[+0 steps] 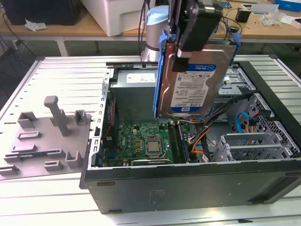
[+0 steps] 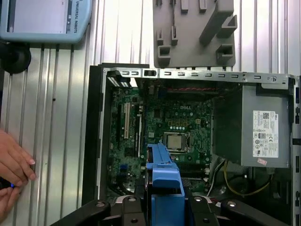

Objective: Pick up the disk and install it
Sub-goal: 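Pick up the disk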

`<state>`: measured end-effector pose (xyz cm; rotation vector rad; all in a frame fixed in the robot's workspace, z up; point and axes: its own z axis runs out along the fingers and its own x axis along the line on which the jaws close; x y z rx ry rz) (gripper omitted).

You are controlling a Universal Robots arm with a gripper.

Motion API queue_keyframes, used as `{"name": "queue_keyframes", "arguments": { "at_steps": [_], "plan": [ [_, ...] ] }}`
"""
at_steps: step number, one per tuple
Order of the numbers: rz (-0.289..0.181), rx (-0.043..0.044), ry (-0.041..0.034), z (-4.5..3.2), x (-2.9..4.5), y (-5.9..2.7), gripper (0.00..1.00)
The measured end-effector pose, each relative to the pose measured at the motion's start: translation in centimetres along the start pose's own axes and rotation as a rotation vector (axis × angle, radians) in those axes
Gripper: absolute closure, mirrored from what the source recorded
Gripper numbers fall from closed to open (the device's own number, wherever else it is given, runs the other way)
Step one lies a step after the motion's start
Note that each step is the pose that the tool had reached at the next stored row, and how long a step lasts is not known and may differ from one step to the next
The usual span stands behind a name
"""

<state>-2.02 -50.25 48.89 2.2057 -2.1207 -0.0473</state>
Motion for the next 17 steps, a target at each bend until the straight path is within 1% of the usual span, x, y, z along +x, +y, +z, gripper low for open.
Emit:
{"name": "queue_keyframes", "arguments": {
  "at_steps": [6,11,12,17],
  "plan": [
    [0.000,-0.0040,-0.0001,-0.07,1.09,-1.33,0.63],
    [0.000,-0.0080,-0.0002,-0.15,2.36,-2.86,0.63],
    [0.000,-0.0081,-0.0001,-0.16,2.42,-2.99,0.63],
    [0.000,-0.0081,-0.0001,-0.16,2.43,-3.02,0.63]
  ]
}}
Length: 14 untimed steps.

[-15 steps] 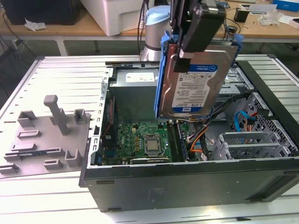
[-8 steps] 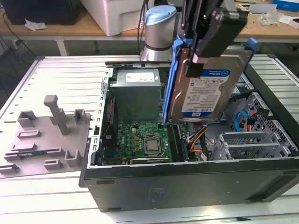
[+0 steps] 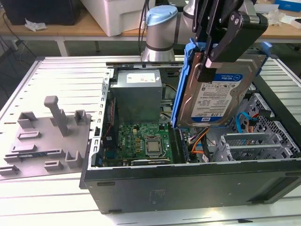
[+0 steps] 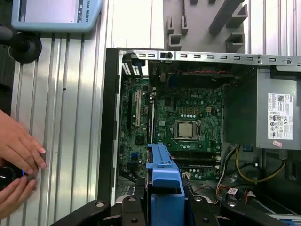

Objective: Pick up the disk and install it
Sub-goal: 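Pick up the disk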

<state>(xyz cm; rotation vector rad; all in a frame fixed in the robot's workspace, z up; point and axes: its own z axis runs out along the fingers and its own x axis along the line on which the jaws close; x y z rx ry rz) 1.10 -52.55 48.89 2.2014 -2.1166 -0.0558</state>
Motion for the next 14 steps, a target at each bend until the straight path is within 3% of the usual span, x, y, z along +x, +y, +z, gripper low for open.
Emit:
{"name": "queue_keyframes", "arguments": {
  "at_steps": [7,14],
  "plan": [
    [0.000,0.0003,0.0000,0.00,0.00,-0.01,0.63],
    [-0.002,0.0081,0.0004,-0.01,0.06,-0.19,0.63]
  ]
}}
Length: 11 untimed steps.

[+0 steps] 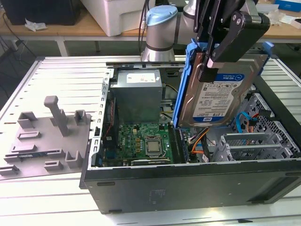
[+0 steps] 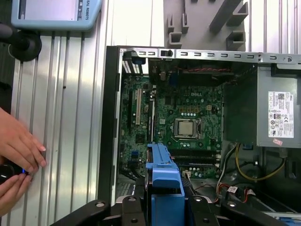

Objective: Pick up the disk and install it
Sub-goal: 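Pick up the disk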

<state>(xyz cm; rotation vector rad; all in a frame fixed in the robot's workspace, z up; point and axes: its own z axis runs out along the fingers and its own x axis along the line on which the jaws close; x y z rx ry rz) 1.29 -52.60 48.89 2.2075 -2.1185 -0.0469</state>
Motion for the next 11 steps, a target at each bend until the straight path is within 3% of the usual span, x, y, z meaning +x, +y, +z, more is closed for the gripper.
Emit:
{"name": "queue_keyframes", "arguments": {
  "at_steps": [5,11],
  "plan": [
    [-0.004,0.0033,0.0005,-0.03,0.26,-0.52,0.63],
    [-0.005,0.0147,0.0010,-0.10,1.13,-1.69,0.63]
  ]
}}
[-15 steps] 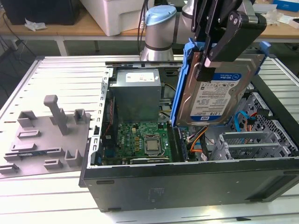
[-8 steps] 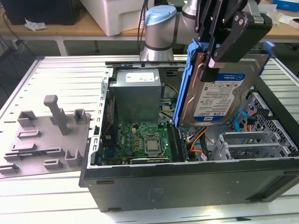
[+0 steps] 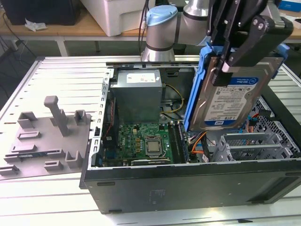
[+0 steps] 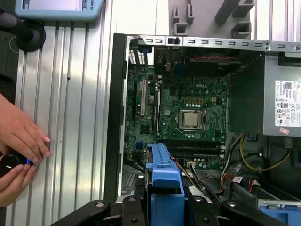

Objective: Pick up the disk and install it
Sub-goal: 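Pick up the disk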

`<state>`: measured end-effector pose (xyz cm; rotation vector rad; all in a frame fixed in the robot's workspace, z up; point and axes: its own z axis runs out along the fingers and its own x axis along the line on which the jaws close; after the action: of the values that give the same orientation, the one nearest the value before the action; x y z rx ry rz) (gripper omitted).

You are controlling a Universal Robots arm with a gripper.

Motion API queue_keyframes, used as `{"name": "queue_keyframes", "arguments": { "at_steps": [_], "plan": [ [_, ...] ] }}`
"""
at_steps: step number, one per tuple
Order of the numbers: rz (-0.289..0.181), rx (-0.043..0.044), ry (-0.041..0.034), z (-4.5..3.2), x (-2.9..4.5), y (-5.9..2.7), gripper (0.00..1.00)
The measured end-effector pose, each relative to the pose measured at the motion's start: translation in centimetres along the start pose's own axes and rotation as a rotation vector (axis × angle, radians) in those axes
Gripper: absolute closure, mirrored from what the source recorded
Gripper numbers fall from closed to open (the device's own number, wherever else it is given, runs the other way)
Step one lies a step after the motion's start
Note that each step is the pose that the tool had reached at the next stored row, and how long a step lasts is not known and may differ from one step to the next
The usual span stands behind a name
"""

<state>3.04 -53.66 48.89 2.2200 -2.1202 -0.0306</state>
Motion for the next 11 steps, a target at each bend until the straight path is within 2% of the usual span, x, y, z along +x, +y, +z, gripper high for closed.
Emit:
{"name": "queue_keyframes", "arguments": {
  "at_steps": [5,9,10,11],
  "plan": [
    [0.001,0.0134,0.0005,-0.05,0.42,-1.10,0.63],
    [0.001,0.0205,0.0008,-0.10,0.67,-2.01,0.63],
    [0.001,0.0225,0.0010,-0.12,0.75,-2.34,0.63],
    [0.001,0.0263,0.0011,-0.16,0.96,-3.33,0.63]
  ]
}}
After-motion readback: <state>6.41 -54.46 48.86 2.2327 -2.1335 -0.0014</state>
